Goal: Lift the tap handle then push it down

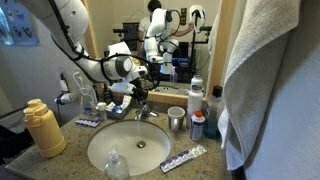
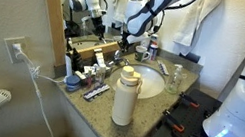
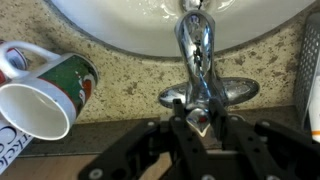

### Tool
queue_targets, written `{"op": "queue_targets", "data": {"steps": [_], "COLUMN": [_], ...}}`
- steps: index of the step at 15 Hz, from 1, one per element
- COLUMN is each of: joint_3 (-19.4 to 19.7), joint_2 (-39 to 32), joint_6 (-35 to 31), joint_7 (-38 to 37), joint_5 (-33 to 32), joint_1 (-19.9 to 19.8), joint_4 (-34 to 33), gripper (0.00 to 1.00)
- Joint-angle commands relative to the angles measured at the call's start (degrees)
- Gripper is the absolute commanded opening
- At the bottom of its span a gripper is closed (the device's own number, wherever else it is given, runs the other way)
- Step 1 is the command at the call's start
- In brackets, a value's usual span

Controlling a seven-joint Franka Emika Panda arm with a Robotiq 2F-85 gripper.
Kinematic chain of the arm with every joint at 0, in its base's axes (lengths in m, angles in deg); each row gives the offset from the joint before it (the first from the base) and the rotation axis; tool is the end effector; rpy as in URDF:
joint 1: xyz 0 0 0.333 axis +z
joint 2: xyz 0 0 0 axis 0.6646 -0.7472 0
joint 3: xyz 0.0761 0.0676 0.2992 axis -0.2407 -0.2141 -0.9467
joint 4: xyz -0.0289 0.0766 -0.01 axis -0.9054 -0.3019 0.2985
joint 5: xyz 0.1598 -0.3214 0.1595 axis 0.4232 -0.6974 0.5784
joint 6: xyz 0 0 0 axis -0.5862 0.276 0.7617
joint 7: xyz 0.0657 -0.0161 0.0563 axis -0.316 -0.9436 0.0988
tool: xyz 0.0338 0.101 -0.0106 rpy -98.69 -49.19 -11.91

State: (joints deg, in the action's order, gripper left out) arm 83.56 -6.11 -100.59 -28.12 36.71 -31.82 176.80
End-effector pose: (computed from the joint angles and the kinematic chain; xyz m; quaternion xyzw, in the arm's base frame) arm 0.6195 -0.0500 0.2589 0.9810 -0.1116 0.1300 0.0908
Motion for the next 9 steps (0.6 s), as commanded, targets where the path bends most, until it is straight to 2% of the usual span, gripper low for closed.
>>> {"op": "queue_targets", "data": {"steps": [1,5,9], "joint_3": [3.7,3.8,3.0], "joint_2": [6.1,6.0,5.5], "joint_6": [3.8,5.8,10.5], "joint_7": [-4.7,-4.7,-3.1], "joint_5": [-2.5,-2.6,-2.1], "joint_1": [-1.2,-1.1,-1.9], "joint_4": [0.9,0.4,-1.1], "gripper": [0.07,0.07,0.07]}}
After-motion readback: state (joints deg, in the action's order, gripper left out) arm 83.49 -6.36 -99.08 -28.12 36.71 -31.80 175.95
